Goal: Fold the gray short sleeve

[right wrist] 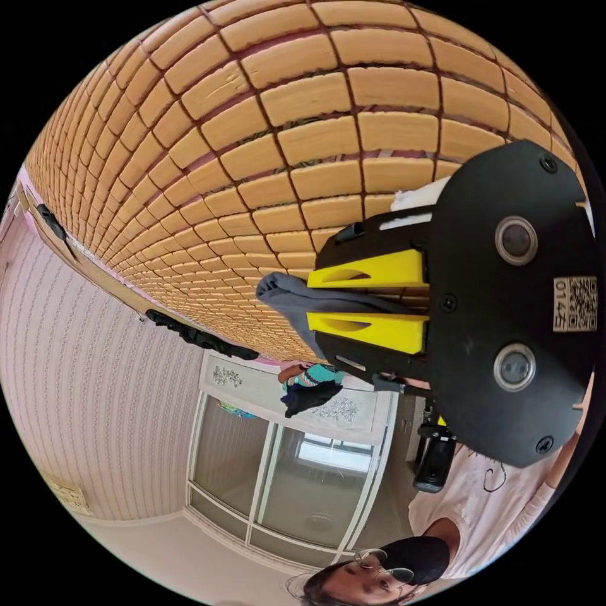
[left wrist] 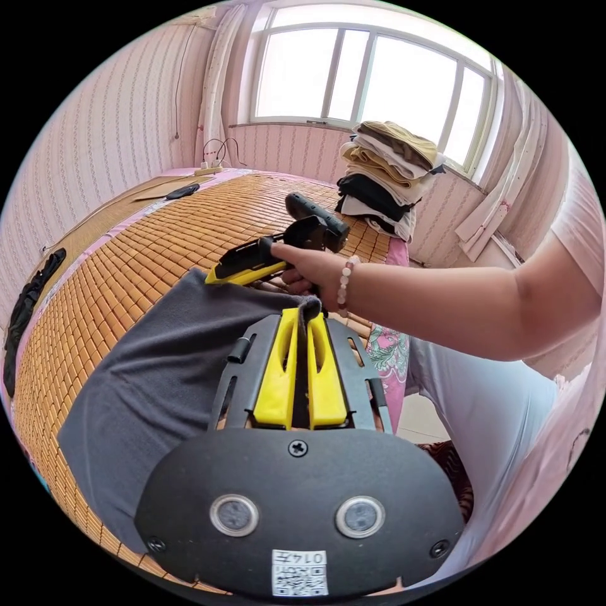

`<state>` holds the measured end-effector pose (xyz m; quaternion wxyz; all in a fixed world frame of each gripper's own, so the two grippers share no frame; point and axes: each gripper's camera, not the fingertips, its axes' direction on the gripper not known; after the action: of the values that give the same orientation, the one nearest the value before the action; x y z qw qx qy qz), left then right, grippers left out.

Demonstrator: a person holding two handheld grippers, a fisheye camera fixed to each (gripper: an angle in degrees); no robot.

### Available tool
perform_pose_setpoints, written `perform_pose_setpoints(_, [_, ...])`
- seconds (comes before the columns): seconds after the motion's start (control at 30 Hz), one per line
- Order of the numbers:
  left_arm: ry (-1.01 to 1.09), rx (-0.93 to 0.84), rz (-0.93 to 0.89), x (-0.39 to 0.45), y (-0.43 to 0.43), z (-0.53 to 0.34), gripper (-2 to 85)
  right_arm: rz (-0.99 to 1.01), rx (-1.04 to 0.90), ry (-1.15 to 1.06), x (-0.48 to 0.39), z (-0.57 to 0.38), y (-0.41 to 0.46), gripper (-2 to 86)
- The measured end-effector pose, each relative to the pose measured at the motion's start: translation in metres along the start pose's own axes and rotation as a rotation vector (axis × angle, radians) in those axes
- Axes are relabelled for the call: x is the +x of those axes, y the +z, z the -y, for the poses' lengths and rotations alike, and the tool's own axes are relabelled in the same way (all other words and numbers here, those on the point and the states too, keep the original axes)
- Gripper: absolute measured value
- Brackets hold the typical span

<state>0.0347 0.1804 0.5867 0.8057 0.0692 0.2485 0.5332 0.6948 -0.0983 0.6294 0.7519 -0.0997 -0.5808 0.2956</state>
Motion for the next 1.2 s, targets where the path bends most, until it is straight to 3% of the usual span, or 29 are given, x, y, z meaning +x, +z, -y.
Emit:
perform_pose_setpoints(0.27, [0.004,0.015,-0.03,-0.016,-0.018,0.007,-0.7,0.027,-0.028,0.006,-0.004,0.023,0.009,3.0])
perform_pose_setpoints(0.47, [-0.032,0.131,-0.205,-0.009,-0.035,0.024,-0.8,0.066,0.08,-0.004,-0.02,-0.015,-0.06,1.9])
perform_pose_setpoints(0.7, [-0.319,0.309,-0.434,-0.047,-0.074,0.02,-0.8,-0.097,0.19,-0.065,-0.087,-0.056,-0.133,1.6])
perform_pose_setpoints(0.83, [-0.471,0.355,-0.309,-0.096,-0.11,-0.01,-0.8,-0.097,0.099,-0.152,-0.134,-0.041,-0.069,1.6])
perform_pose_setpoints(1.0, [-0.722,0.335,-0.01,-0.163,-0.149,-0.062,-0.8,-0.154,-0.046,-0.211,-0.165,-0.02,0.056,1.8])
perform_pose_setpoints(1.2, [-0.961,0.236,-0.003,-0.219,-0.133,-0.098,1.2,-0.277,-0.166,-0.224,-0.183,-0.015,0.182,2.7])
